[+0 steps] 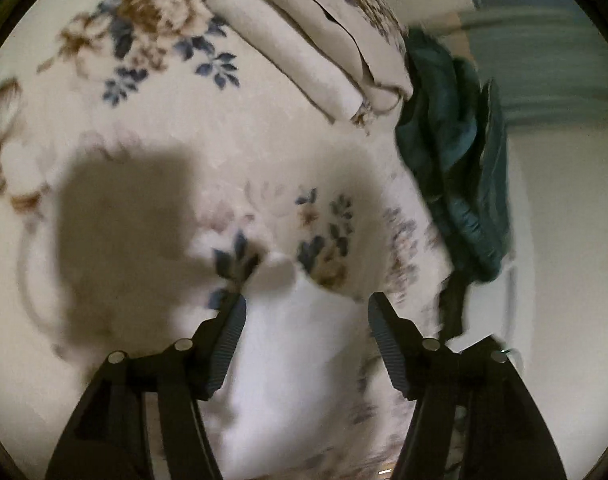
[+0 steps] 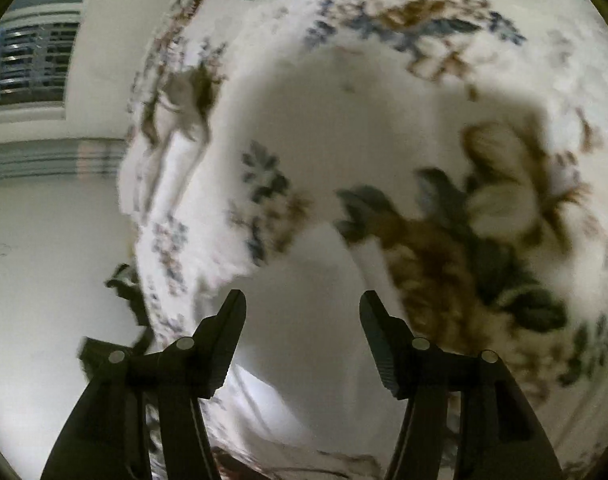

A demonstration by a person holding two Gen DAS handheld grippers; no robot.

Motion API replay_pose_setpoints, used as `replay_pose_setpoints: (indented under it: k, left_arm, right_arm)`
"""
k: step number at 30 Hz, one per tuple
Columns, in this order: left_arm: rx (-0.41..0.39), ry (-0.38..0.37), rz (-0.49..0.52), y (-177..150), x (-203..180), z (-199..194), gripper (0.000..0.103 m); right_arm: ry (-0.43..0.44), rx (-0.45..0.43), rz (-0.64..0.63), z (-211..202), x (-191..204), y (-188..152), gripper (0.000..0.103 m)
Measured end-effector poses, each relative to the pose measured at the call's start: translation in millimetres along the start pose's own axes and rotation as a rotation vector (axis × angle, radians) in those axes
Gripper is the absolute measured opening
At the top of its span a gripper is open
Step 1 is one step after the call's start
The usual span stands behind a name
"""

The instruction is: Fold small clothes

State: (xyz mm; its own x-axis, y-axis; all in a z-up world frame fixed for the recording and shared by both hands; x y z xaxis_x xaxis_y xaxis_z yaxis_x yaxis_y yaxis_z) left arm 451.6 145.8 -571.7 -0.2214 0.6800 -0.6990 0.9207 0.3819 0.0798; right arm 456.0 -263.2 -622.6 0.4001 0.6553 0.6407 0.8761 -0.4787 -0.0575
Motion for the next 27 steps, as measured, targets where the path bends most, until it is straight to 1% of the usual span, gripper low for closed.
replay_pose_setpoints:
  k: [2, 4, 5, 6, 7, 8, 9, 10, 12, 13, 14, 15, 16, 17, 18, 19, 20, 21, 22, 23, 24, 25, 26, 27]
  left_arm:
    - [0.042, 0.034, 0.071, -3.1, -4.6, 12.1, 0.061]
    - [0.101, 0.068, 0.115, -6.8, -7.0, 33.2, 0.061]
    - [0.119, 0.069, 0.137, -6.9, -9.6, 43.4, 0.061]
    - [0.131, 0.085, 0.172, -6.5, -13.3, 56.3, 0.06]
    - [0.126, 0.102, 0.192, -5.1, -15.4, 62.9, 0.058]
    - [0.105, 0.116, 0.209, -2.5, -17.0, 68.2, 0.042]
    - [0.086, 0.123, 0.221, 0.4, -17.7, 72.4, 0.003]
    - [0.094, 0.148, 0.214, 5.3, -16.1, 78.5, 0.004]
    - [0.087, 0.14, 0.192, 13.6, -11.8, 82.5, 0.004]
    - [0.08, 0.159, 0.182, 17.7, -7.7, 83.2, 0.004]
    - [0.086, 0.175, 0.164, 20.5, -2.5, 84.7, 0.004]
    - [0.094, 0.17, 0.144, 21.9, 1.6, 85.7, 0.008]
    - [0.108, 0.15, 0.108, 22.4, 6.1, 83.1, 0.009]
    - [0.12, 0.138, 0.083, 21.2, 8.5, 79.5, 0.012]
    - [0.129, 0.146, 0.062, 19.1, 10.5, 73.6, 0.028]
    - [0.126, 0.164, 0.048, 15.4, 12.4, 63.8, 0.037]
    - [0.115, 0.165, 0.04, 10.7, 13.5, 52.8, 0.048]
    - [0.098, 0.158, 0.032, 4.0, 13.6, 40.8, 0.048]
    - [0.082, 0.164, 0.034, -5.9, 12.6, 27.6, 0.048]
    - [0.073, 0.185, 0.048, -16.8, 10.8, 16.1, 0.048]
    - [0.069, 0.2, 0.065, -29.3, 8.9, 6.3, 0.049]
    - [0.066, 0.226, 0.069, -46.0, 8.5, -4.1, 0.049]
    - [0.067, 0.232, 0.054, -59.5, 10.0, -10.3, 0.049]
    - [0.071, 0.221, 0.017, -75.2, 13.4, -16.1, 0.049]
  right_arm:
    - [-0.074, 0.022, -0.024, 6.8, -10.9, -7.8, 0.061]
    - [-0.082, 0.045, -0.033, 16.7, -16.8, -10.1, 0.061]
    - [-0.083, 0.055, -0.032, 23.6, -19.5, -9.1, 0.061]
    - [-0.083, 0.059, -0.032, 31.3, -21.5, -6.6, 0.061]
    - [-0.084, 0.06, -0.032, 38.3, -22.9, -3.5, 0.06]
    - [-0.08, 0.05, -0.032, 46.6, -23.6, 1.5, 0.045]
    - [-0.069, 0.033, -0.034, 50.4, -21.9, 5.7, 0.032]
    - [-0.068, 0.021, -0.04, 53.1, -19.2, 9.3, 0.008]
    - [-0.12, -0.027, -0.063, 53.1, -11.5, 18.1, 0.001]
    - [-0.165, -0.055, -0.063, 51.9, -10.7, 23.1, 0.001]
    - [-0.199, -0.065, -0.049, 50.7, -12.7, 27.1, 0.001]
    - [-0.198, -0.066, -0.027, 48.9, -15.5, 29.5, 0.001]
    - [-0.193, -0.058, -0.01, 47.1, -16.8, 30.7, 0.001]
    - [-0.182, -0.031, -0.003, 46.0, -17.0, 30.5, 0.002]
    - [-0.16, -0.01, -0.006, 44.4, -15.2, 29.2, 0.002]
    - [-0.15, 0.002, -0.013, 40.7, -14.1, 26.7, 0.006]
    - [-0.175, 0.022, -0.025, 35.5, -14.5, 22.4, 0.015]
    - [-0.186, 0.034, -0.036, 30.2, -15.4, 17.8, 0.022]
    - [-0.185, 0.041, -0.041, 23.3, -16.8, 11.9, 0.035]
    - [-0.177, 0.049, -0.038, 16.1, -20.6, 3.3, 0.044]
    - [-0.17, 0.056, -0.032, 11.6, -23.9, -3.3, 0.048]
    - [-0.164, 0.074, -0.017, 6.1, -30.2, -15.6, 0.055]
    - [-0.163, 0.089, -0.002, 3.4, -35.4, -26.8, 0.057]
    - [-0.163, 0.098, 0.015, 0.0, -40.8, -36.5, 0.057]
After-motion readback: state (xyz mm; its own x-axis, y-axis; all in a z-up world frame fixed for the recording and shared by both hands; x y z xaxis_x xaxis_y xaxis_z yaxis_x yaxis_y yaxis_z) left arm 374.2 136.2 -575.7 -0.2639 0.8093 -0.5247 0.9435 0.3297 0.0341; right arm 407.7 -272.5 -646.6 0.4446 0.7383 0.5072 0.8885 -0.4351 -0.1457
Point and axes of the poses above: each gripper's, at about its wrist camera, not at the fingertips, and z roughly the way its jaws point, x to its left, y to its top, the point moved 2 cm from there along z, roughly the way its jaws point, and after that the axes turned 2 degrees about y, right-handed, at the moved point
